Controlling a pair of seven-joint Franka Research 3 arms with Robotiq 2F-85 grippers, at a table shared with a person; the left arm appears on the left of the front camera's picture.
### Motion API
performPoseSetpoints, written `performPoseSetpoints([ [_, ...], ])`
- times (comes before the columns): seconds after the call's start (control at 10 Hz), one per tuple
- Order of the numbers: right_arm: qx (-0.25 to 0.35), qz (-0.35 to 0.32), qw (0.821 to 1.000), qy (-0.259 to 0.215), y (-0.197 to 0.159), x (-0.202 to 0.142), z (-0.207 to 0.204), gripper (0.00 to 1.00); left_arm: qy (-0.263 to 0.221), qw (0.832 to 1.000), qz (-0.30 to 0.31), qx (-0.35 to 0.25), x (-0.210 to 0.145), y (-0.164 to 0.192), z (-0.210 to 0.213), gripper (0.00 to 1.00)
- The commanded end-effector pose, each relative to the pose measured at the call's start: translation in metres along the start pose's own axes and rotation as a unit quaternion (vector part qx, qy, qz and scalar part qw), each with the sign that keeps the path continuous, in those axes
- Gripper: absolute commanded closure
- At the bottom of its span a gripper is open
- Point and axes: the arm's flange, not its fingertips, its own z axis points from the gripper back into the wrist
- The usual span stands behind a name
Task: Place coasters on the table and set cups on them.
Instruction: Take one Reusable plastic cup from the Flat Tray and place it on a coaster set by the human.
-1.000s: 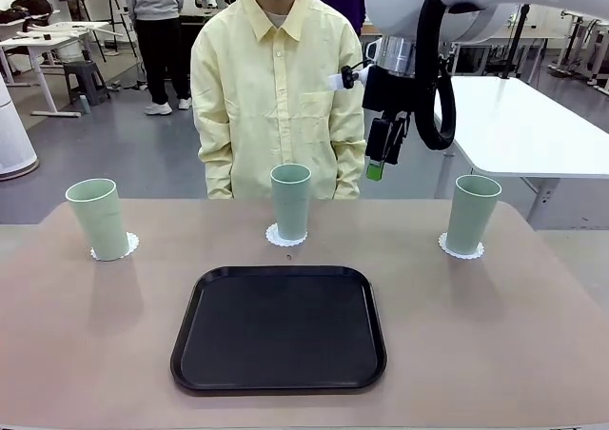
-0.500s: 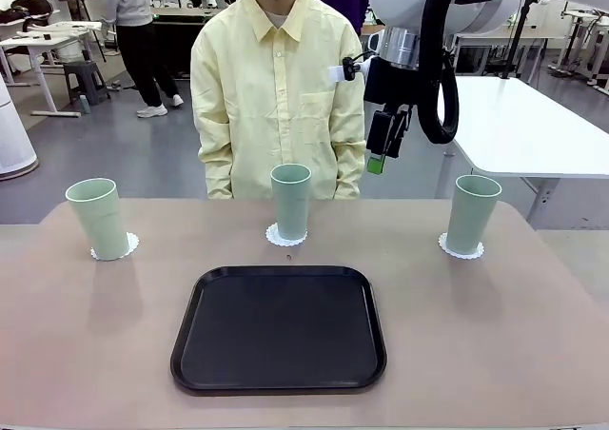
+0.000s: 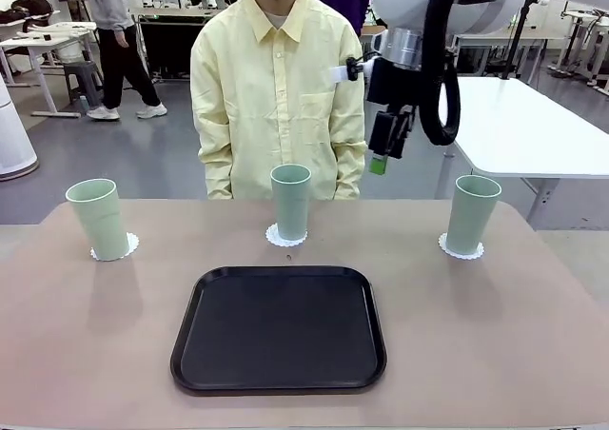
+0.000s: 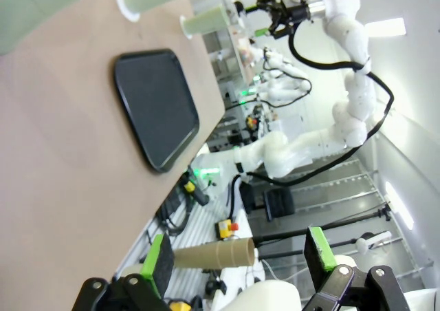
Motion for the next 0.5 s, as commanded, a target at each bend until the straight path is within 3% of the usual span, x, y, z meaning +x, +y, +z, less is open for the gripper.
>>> performPoseSetpoints([
  [0.0, -0.025, -0.143, 0.988, -0.054, 0.010, -0.109, 0.006, 0.00, -0.003, 1.000, -0.002, -0.001, -0.001, -0.003, 0.001, 0.00],
  [0.2, -0.001, -0.232, 0.967, -0.107, -0.009, -0.192, 0.006, 0.00, -0.003, 1.000, -0.002, -0.001, -0.001, -0.003, 0.001, 0.00],
  [0.4, 0.033, -0.287, 0.944, -0.158, -0.046, -0.251, 0.010, 0.00, -0.003, 1.000, -0.002, -0.001, -0.001, -0.003, 0.001, 0.00],
])
